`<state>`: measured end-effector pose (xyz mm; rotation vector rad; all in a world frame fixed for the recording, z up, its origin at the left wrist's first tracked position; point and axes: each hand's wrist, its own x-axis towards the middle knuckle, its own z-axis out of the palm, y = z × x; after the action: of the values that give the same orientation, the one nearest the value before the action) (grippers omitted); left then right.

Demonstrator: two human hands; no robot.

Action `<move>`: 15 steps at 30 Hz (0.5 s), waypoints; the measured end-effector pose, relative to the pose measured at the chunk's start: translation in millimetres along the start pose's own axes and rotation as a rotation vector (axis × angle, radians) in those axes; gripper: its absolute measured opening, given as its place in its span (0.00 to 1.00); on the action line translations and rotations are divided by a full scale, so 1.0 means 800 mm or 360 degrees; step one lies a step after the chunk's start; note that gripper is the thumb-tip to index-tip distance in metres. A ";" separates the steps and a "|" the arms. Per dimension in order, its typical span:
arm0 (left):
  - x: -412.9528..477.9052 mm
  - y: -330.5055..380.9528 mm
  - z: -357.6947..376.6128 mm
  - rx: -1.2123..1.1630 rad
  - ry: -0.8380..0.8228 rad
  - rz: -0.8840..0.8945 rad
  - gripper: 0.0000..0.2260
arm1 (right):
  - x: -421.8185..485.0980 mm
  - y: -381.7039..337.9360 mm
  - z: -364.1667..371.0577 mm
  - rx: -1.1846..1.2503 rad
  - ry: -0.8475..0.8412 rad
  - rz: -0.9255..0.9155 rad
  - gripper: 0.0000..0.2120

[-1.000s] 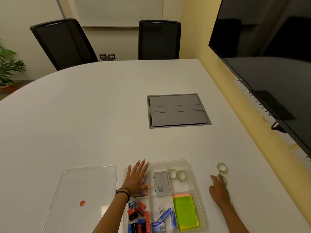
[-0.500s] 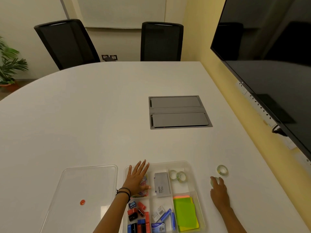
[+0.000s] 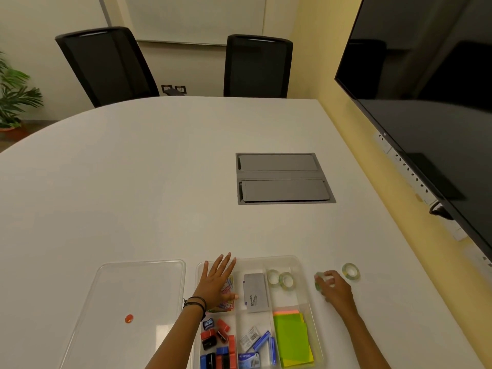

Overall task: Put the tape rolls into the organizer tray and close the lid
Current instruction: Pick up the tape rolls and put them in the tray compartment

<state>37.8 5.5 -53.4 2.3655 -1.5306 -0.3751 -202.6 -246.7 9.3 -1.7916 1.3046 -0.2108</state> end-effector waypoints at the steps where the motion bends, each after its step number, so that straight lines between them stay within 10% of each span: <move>1: 0.001 0.000 0.001 0.0007 0.0020 -0.0007 0.41 | -0.002 -0.013 0.002 0.0091 -0.0018 -0.0035 0.12; 8: 0.001 0.007 -0.009 0.0024 0.0013 -0.0003 0.41 | -0.014 -0.072 0.030 0.0393 -0.0377 -0.0160 0.05; 15: 0.001 0.013 -0.023 0.0167 -0.0195 -0.0103 0.44 | -0.025 -0.063 0.075 -0.0100 -0.0694 -0.0161 0.07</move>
<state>36.2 2.8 -32.8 2.5204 -1.5656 -0.4737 -141.3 -194.5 17.1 -1.8292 0.9195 0.1620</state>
